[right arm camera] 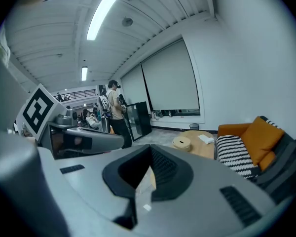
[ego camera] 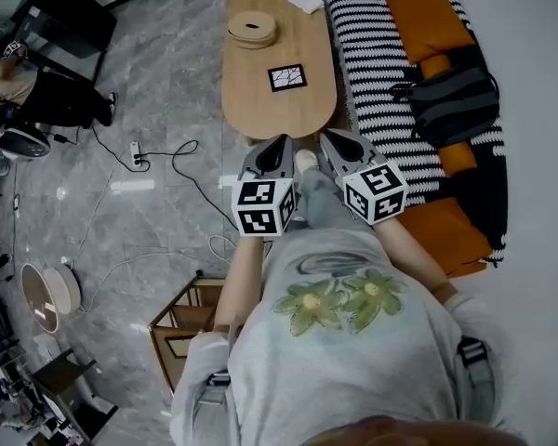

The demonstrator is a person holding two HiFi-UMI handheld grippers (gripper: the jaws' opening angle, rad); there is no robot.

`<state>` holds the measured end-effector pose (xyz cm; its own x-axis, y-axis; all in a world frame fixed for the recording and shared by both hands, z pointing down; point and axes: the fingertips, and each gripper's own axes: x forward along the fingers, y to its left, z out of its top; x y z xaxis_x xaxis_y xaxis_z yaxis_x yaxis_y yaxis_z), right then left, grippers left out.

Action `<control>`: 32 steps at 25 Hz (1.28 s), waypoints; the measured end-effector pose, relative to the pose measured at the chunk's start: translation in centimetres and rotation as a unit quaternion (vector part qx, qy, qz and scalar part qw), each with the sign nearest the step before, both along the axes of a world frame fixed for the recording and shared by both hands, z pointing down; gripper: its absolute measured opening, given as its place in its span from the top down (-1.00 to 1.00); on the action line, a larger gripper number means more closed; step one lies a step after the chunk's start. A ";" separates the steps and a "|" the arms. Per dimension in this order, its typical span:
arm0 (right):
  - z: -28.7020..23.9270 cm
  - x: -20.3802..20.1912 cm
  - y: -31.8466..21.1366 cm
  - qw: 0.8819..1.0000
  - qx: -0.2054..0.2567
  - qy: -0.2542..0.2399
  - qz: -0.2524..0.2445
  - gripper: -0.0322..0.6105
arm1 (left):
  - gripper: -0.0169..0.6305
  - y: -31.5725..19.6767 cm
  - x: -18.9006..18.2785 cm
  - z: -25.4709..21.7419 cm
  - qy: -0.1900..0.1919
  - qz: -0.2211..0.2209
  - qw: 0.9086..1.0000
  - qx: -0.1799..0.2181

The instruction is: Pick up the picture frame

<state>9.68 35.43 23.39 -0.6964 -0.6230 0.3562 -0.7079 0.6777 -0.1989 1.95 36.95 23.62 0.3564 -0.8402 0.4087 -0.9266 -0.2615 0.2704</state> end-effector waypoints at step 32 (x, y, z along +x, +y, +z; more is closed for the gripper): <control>2.3 -2.8 -20.3 0.999 -0.037 0.026 -0.030 0.87 | 0.89 -19.1 -5.2 2.6 -0.013 -0.060 0.997 -0.040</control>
<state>6.84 15.17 25.71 -0.7112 -0.5508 0.4368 -0.6769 0.7042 -0.2143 -3.29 17.83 26.23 0.2441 -0.8408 0.4832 -0.9567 -0.1273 0.2618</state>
